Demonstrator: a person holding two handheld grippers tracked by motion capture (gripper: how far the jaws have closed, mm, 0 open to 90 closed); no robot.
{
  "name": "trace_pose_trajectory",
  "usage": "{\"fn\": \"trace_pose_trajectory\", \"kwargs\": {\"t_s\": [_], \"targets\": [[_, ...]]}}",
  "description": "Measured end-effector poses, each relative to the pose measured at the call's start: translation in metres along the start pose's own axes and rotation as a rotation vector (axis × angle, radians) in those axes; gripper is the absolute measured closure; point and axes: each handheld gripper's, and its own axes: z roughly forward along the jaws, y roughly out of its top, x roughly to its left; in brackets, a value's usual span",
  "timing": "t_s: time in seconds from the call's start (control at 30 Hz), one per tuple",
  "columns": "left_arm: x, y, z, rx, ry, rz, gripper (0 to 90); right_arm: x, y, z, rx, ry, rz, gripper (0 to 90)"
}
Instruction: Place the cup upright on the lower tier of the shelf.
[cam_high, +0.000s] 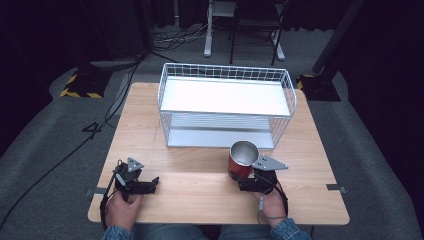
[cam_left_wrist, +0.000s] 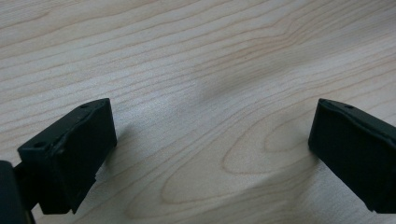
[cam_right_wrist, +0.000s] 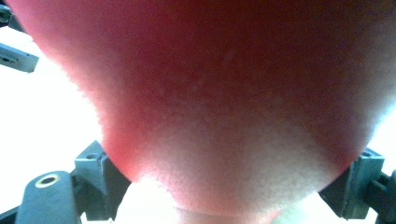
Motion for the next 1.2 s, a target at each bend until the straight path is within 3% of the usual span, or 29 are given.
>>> {"fn": "trace_pose_trajectory", "kwargs": {"t_s": [0.43, 0.7, 1.2], "targets": [[0.000, 0.000, 0.000, 0.000, 0.000, -0.001, 1.3, -0.010, 0.026, 0.016, 0.019, 0.014, 0.004, 17.1], [0.000, 0.000, 0.000, 0.000, 0.000, 0.000, 1.3, -0.013, 0.040, 0.031, 0.010, -0.009, -0.001, 17.0], [0.000, 0.000, 0.000, 0.000, 0.000, 0.000, 1.3, -0.019, 0.061, 0.064, -0.002, -0.060, 0.042, 17.0]]}}
